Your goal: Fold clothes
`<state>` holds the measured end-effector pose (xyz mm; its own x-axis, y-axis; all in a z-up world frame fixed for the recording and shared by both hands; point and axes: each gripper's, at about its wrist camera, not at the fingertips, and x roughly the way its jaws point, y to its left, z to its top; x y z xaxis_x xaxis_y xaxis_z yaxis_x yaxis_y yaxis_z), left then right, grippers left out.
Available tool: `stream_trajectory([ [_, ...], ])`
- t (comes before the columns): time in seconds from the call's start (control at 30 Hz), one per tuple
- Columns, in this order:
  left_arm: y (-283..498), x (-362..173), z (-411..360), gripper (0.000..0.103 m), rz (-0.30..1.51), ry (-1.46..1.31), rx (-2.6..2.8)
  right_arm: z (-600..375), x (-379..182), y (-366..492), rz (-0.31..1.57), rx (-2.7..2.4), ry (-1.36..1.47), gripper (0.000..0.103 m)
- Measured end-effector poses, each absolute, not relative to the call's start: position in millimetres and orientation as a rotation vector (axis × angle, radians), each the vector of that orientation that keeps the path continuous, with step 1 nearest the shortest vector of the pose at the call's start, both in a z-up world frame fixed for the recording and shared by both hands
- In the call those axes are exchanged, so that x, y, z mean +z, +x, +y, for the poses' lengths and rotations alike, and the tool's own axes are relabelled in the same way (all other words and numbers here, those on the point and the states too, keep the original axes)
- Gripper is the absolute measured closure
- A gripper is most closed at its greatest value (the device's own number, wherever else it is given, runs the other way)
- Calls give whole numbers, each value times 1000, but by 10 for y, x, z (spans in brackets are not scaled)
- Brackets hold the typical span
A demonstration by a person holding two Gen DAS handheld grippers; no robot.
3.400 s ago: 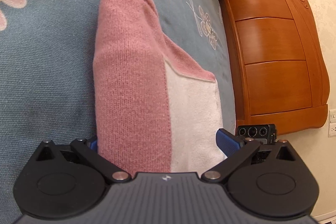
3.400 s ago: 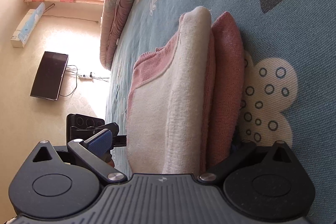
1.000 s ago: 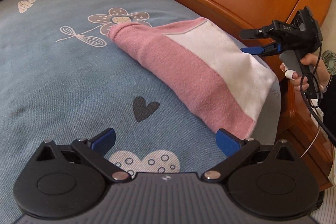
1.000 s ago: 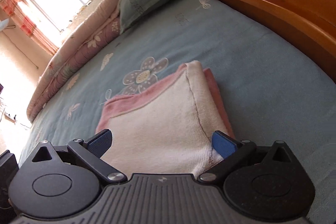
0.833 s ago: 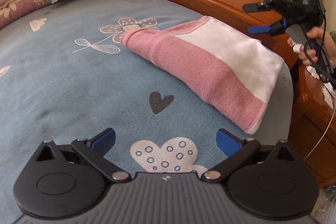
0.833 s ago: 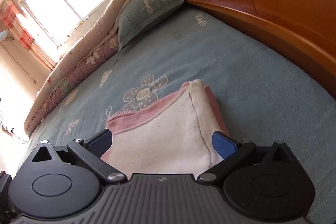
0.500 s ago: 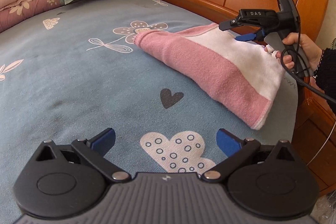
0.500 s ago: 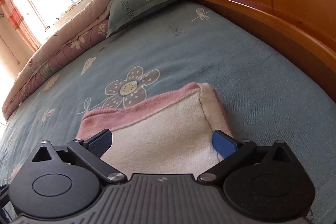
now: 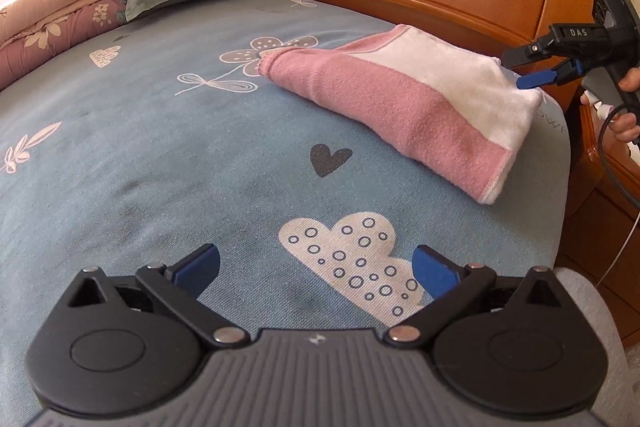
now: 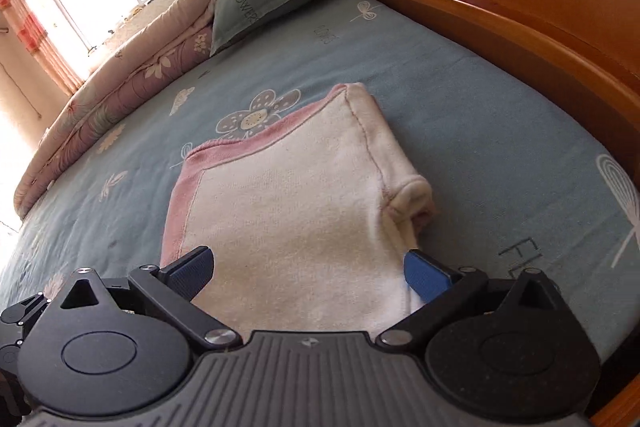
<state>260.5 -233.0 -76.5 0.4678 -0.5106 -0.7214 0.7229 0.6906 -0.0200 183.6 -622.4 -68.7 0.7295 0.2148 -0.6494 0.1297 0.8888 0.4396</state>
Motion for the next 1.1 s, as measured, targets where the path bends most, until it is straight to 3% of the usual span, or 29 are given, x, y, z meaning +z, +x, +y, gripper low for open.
stream_trajectory([
  [0.13, 2544, -725, -2264, 1, 753, 316, -754, -6111, -516, 1654, 676, 120, 531, 0],
  [0.33, 2487, -714, -2212, 1, 753, 322, -744, -5972, -710, 1673, 757, 85, 511, 0],
  [0.63, 2437, -806, -2188, 1, 767, 357, -721, -5202, -561, 1474, 691, 264, 372, 0],
  [0.83, 2371, -836, -2126, 1, 758, 402, -702, -4777, -856, 1606, 833, 307, 320, 0],
  [1.0, 2448, -899, -2042, 1, 766, 423, -641, -4738, -450, 1710, 653, 312, 274, 0],
  [1.1, 2490, -919, -1998, 1, 781, 395, -631, -4682, -384, 1986, 636, 290, 225, 0],
])
